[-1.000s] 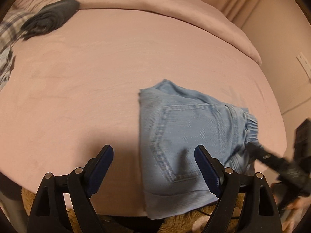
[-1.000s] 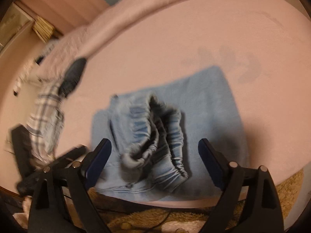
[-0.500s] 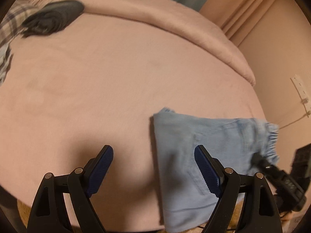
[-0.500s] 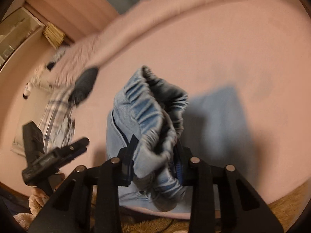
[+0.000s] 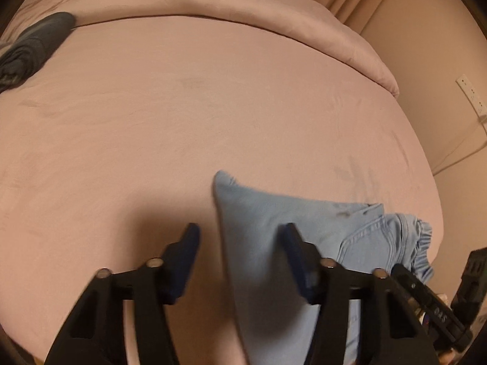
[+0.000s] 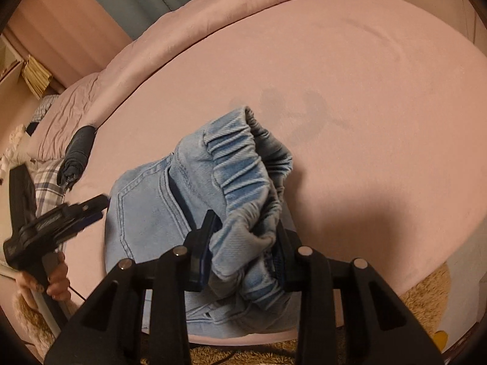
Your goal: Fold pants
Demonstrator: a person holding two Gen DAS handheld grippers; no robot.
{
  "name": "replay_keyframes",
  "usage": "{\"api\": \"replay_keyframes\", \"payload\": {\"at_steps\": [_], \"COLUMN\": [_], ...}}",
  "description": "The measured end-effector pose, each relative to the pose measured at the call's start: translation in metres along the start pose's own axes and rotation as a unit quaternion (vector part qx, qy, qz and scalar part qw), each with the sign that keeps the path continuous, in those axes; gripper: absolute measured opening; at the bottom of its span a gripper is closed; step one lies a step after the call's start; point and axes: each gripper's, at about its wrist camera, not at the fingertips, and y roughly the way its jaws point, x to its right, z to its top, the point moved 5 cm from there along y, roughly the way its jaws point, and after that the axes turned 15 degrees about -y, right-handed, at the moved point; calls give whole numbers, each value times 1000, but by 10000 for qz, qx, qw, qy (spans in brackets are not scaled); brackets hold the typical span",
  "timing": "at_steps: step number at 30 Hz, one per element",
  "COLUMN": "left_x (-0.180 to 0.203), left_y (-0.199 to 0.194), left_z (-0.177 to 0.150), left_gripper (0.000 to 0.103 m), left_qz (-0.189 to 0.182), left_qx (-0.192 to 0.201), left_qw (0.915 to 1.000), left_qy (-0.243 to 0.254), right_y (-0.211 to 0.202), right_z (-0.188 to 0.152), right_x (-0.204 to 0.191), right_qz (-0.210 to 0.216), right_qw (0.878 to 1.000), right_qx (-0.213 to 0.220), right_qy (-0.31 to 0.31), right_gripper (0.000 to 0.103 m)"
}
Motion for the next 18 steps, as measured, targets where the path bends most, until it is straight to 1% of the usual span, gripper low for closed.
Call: {"api": "replay_keyframes", "payload": {"at_steps": [3,4,6,10,12,15,18], "left_x": [-4,-7,-10,-19,-22,-24,-26], "left_y": [16,21,23,18,15,7,-1], "left_z": [-1,-5,-9,-22,-33,-50,-60], "left_gripper": [43,43,43,43,43,43,43], "left_qz": [-47,-108,-186,-380,-347,-246,-187], "left_qx": [-222,-278,-256,-440,-475,-314,-322], "left_qw": [9996,9994,9992,9975,9978,9991,9993], "left_qy": [-142,-189,-240,-397,-318,-136,-77], "right_y": [2,3,6,4,5,6,5], "right_z": [-1,-1,0,0,0,-1,-1], "right_x": [-1,-1,-3,3,3,4,2], "right_qz": [-70,-77,-82,-157,-208,-216,-220], "right_qw": [10000,10000,10000,9998,9997,9997,9997], "right_qx": [-30,-27,-14,-23,-20,-15,-27], "right_qy": [-37,-32,-45,-82,-112,-124,-115], "right_gripper": [35,35,36,38,38,38,38]}}
